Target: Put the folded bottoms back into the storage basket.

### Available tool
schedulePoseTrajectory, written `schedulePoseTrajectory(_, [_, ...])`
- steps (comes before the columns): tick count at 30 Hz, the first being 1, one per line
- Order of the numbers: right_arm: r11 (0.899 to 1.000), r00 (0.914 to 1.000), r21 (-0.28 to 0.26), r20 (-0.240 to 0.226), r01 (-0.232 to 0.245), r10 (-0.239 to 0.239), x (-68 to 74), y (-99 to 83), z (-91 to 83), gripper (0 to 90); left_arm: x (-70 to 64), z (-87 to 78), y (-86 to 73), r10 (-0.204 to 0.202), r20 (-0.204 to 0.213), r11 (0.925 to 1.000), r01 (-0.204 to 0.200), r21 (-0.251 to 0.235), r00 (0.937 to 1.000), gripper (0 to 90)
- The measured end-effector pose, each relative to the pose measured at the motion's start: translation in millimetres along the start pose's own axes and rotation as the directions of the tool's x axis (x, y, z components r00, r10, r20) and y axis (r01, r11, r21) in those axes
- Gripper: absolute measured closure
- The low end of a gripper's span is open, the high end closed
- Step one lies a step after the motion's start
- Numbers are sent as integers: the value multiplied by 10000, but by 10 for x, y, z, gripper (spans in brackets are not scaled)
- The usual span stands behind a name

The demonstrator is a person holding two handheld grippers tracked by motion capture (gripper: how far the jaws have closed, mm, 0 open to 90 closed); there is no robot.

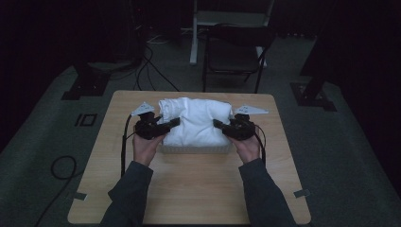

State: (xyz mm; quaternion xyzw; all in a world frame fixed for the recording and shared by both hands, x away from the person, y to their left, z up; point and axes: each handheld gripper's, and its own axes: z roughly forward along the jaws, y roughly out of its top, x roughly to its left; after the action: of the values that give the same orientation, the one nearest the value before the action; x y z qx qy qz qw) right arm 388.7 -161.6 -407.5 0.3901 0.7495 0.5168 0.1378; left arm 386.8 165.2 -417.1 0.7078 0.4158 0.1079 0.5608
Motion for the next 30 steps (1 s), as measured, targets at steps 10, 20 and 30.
schedulePoseTrajectory(10, [9999,9999,71,62,-125,125,-37,22,75,685,67,53,8,-148,-68,9999,148,78,9999,534])
schedulePoseTrajectory(20, [9998,9997,-24,110,-196,197,-73,76,99,687,66,74,90,-8,-199,10000,10,71,9998,535])
schedulePoseTrajectory(30, [9996,9994,32,182,-296,295,-106,111,158,686,122,114,86,-177,-260,9998,179,59,9995,535])
